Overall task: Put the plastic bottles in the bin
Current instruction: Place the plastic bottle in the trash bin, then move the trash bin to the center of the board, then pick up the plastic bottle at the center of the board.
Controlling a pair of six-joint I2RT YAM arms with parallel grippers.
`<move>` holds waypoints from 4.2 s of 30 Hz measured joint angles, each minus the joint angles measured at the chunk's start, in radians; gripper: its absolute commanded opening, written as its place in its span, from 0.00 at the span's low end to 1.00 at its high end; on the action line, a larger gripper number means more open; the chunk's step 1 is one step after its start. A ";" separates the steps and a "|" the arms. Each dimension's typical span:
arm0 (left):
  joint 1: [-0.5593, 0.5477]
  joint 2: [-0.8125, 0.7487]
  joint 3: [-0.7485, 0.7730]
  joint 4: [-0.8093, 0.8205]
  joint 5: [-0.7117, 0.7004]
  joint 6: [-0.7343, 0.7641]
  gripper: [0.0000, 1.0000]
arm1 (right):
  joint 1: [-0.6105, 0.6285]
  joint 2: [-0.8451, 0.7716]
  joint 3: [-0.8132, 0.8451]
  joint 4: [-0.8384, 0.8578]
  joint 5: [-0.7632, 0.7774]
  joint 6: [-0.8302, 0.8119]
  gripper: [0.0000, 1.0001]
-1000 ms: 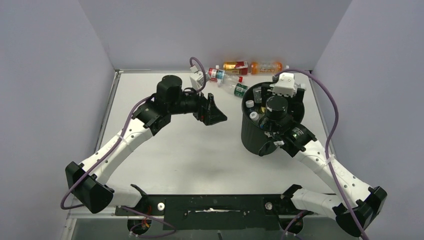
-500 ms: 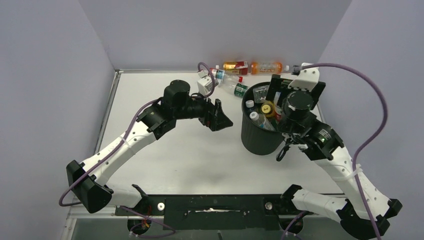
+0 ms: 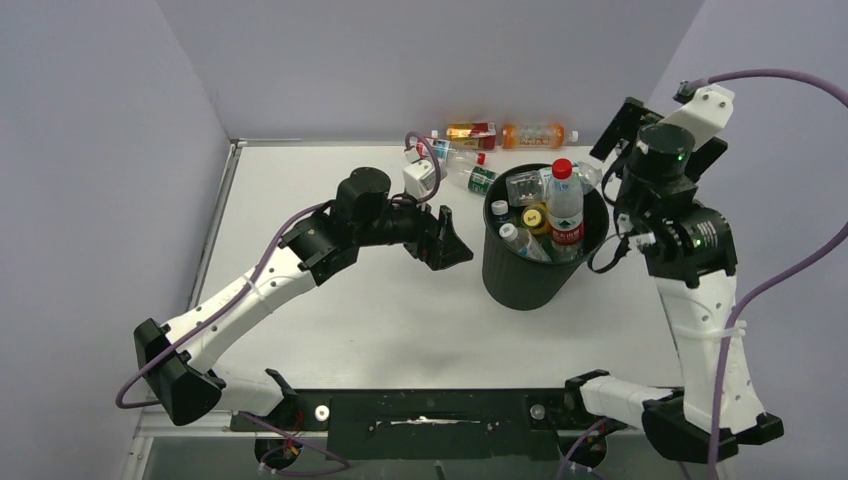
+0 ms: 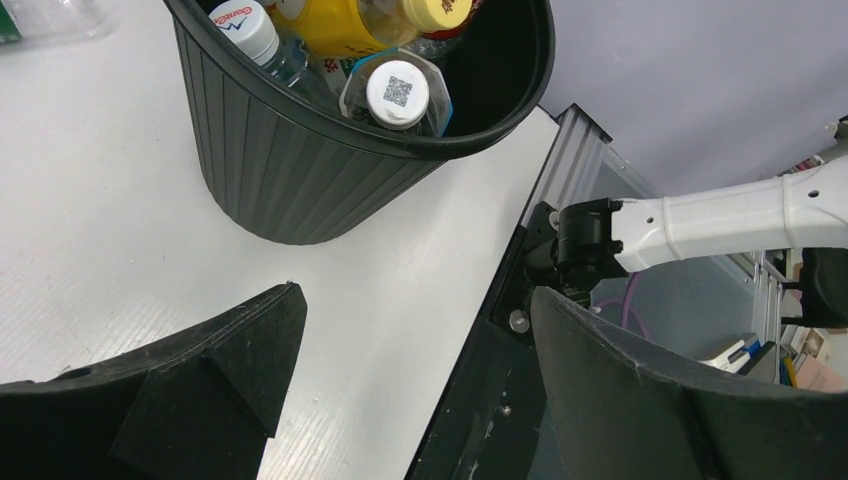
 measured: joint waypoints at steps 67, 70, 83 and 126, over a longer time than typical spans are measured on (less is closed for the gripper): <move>-0.012 -0.242 0.132 -0.248 -0.258 -0.026 0.83 | 0.014 0.188 -0.524 0.334 -0.748 0.303 0.27; -0.011 -0.271 0.155 -0.286 -0.304 -0.030 0.83 | 0.067 0.269 -0.458 0.351 -0.731 0.324 0.27; -0.004 -0.325 0.252 -0.449 -0.511 -0.066 0.83 | 0.259 0.597 -0.138 0.389 -0.625 0.404 0.26; -0.004 -0.320 0.402 -0.723 -0.650 -0.101 0.89 | -0.304 0.586 -0.259 0.521 -0.906 0.196 0.88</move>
